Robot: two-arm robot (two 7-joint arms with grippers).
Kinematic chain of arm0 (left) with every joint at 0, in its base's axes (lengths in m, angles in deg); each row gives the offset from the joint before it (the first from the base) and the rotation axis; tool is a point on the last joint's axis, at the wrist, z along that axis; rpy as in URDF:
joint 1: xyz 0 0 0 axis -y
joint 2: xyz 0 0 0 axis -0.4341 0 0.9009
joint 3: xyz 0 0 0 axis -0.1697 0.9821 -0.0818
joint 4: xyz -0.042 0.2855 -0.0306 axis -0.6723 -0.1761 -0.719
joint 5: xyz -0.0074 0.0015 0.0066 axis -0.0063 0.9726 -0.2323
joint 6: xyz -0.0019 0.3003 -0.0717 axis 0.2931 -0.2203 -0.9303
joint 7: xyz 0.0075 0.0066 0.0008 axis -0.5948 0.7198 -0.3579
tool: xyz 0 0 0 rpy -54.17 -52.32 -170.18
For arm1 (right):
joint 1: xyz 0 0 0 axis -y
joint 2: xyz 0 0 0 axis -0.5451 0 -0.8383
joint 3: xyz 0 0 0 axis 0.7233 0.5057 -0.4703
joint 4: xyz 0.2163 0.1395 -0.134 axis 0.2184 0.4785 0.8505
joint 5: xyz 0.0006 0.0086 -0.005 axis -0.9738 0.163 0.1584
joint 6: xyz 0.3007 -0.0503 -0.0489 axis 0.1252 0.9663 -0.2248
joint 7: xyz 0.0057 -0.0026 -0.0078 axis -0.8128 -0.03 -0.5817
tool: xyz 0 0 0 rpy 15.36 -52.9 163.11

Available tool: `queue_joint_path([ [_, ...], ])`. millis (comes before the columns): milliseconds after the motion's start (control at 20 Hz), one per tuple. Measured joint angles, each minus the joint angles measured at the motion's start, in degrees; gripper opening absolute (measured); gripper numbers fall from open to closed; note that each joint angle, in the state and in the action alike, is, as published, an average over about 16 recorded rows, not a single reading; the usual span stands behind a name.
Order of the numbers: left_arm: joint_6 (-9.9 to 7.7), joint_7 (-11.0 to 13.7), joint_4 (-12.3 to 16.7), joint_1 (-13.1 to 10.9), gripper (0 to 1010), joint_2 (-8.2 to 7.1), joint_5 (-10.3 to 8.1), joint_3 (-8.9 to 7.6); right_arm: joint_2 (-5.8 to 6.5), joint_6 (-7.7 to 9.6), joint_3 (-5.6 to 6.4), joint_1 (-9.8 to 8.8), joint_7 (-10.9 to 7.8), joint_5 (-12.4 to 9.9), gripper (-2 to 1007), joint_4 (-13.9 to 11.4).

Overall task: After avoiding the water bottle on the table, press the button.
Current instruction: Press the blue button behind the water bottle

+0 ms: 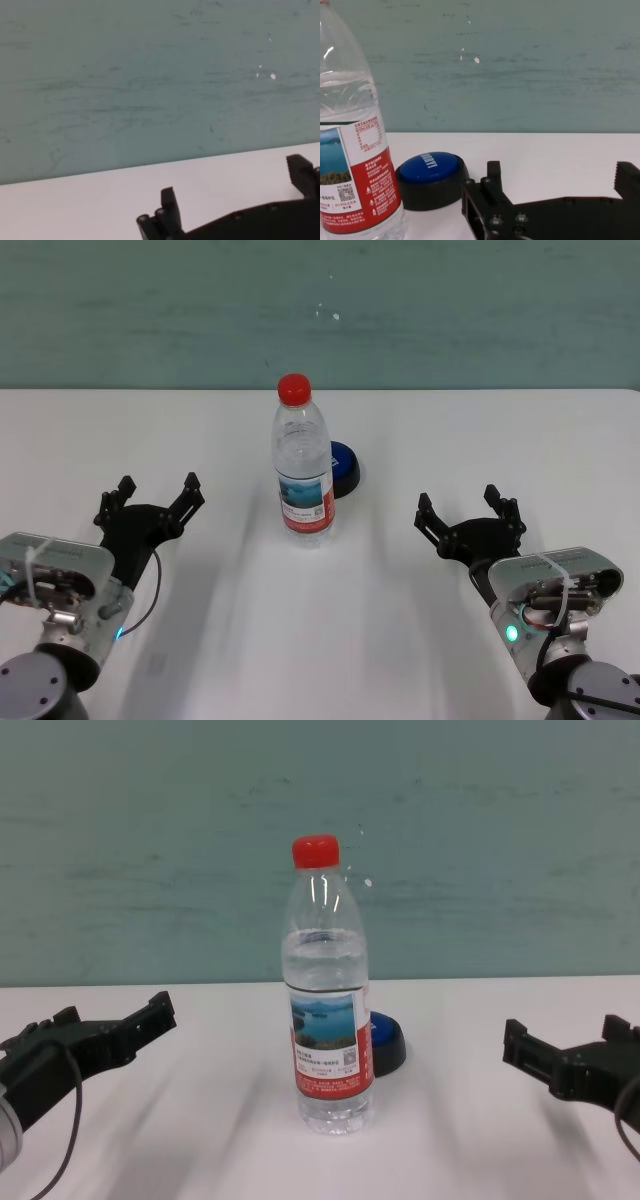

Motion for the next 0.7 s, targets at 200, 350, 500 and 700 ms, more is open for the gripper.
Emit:
queue_joint_path([
  [200,0.0,0.0,0.0,0.0,1010,0.0,0.0,0.0,0.0,0.0,0.0,0.0,0.0,0.0,1004,0.0],
  [350,0.0,0.0,0.0,0.0,1010,0.0,0.0,0.0,0.0,0.0,0.0,0.0,0.0,0.0,1004,0.0],
  [500,0.0,0.0,0.0,0.0,1010,0.0,0.0,0.0,0.0,0.0,0.0,0.0,0.0,0.0,1004,0.0],
  [700,0.0,0.0,0.0,0.0,1010,0.0,0.0,0.0,0.0,0.0,0.0,0.0,0.0,0.0,1004,0.0],
])
